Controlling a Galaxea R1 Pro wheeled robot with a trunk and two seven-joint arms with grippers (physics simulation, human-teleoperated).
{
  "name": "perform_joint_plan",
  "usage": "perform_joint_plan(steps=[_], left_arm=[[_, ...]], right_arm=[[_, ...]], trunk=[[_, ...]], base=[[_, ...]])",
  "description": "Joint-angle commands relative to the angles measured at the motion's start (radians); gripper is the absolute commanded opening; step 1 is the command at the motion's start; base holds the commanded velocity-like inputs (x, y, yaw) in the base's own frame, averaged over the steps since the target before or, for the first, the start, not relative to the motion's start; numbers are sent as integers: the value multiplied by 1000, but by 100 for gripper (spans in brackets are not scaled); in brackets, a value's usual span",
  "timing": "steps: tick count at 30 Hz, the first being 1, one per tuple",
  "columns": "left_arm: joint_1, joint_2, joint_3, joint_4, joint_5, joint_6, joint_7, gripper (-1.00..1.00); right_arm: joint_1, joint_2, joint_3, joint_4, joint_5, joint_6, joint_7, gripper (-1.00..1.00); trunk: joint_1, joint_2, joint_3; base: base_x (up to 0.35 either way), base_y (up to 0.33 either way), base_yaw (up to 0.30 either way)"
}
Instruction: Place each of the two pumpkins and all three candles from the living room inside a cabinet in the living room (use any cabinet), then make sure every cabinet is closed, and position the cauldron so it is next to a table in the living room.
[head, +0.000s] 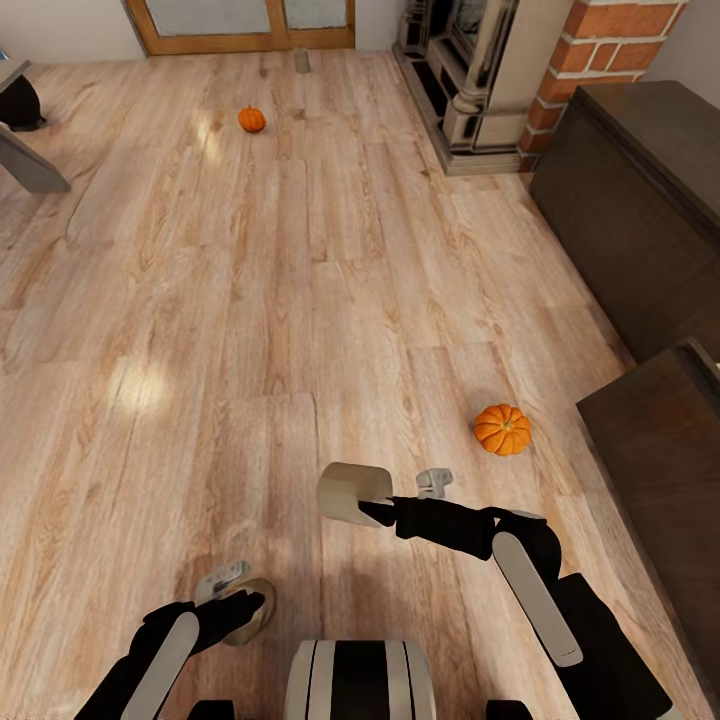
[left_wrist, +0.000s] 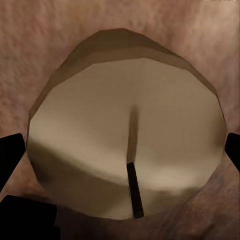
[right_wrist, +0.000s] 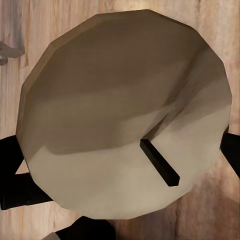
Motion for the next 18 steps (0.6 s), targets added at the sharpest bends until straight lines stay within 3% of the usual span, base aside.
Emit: perform_joint_plan(steps=[1,18], left_arm=[[0,0,0,0,-1,0,0,100],[0,0,0,0,-1,0,0,100]], right_arm=[[0,0,0,0,-1,0,0,-100],[0,0,0,0,-1,0,-1,-100]], trunk=[[0,0,0],[0,0,0]], base=[[0,0,0],[0,0,0]])
